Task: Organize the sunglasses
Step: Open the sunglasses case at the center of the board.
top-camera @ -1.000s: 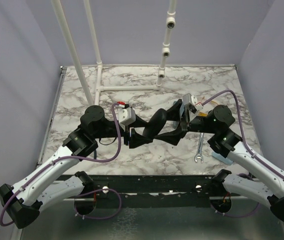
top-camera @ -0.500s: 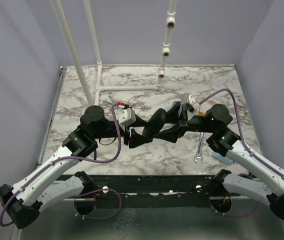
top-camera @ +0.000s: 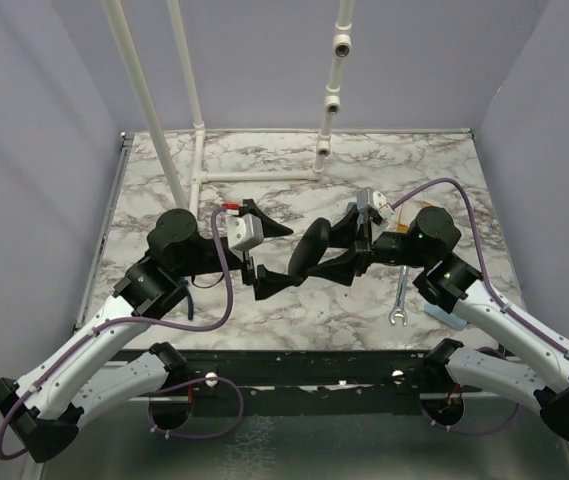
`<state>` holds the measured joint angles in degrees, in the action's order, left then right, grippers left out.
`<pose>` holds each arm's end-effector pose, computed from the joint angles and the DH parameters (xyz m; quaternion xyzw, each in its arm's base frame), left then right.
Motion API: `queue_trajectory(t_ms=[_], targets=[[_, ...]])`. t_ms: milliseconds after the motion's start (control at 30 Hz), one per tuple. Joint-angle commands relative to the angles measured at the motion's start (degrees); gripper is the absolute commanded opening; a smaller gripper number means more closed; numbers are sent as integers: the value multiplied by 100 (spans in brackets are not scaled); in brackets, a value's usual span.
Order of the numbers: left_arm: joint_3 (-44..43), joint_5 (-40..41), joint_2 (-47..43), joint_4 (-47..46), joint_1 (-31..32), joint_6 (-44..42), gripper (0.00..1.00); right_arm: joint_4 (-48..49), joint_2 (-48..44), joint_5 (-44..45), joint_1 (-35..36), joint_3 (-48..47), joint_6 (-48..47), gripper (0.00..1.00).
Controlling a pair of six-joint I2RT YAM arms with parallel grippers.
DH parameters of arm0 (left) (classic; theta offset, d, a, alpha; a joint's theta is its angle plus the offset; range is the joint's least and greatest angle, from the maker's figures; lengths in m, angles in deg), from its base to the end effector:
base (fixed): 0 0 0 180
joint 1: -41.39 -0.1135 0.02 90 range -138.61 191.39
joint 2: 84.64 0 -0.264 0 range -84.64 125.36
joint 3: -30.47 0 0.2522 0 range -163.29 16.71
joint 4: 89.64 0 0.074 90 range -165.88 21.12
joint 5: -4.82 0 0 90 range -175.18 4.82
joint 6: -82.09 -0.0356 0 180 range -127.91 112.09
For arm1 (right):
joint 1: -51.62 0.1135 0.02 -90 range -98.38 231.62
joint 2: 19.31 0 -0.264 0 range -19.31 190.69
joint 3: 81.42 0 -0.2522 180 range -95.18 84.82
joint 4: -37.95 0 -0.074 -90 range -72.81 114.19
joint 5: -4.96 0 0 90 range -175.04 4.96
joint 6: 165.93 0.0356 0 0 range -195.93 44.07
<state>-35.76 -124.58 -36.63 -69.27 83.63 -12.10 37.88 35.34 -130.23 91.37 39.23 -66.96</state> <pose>0.1213 -0.1407 0.3848 0.4822 0.5310 -0.4424 0.5383 0.1510 0.1584 0.3575 -0.4384 0.5285 0.5172 0.5108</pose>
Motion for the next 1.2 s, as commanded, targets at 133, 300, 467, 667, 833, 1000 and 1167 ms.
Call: queue_trajectory(t_ms=[133,300,467,667,833,1000,1167], targets=[[-247,191,239,-535,-56,828,99,281,188,-195,35,-29,21,1],[-218,378,420,-638,-40,1117,97,240,221,-156,92,-87,-116,1],[-351,794,408,-337,-77,775,80,352,100,-538,108,-7,-221,1],[-468,779,327,-50,-188,445,77,365,-197,-726,104,177,-272,1],[-584,1204,362,153,-213,67,75,659,-262,-996,104,254,-142,1],[-677,1851,327,289,-226,-226,74,640,-376,-961,104,287,-119,1],[-815,2604,332,463,-254,-643,72,680,-405,-1025,104,325,-38,1]])
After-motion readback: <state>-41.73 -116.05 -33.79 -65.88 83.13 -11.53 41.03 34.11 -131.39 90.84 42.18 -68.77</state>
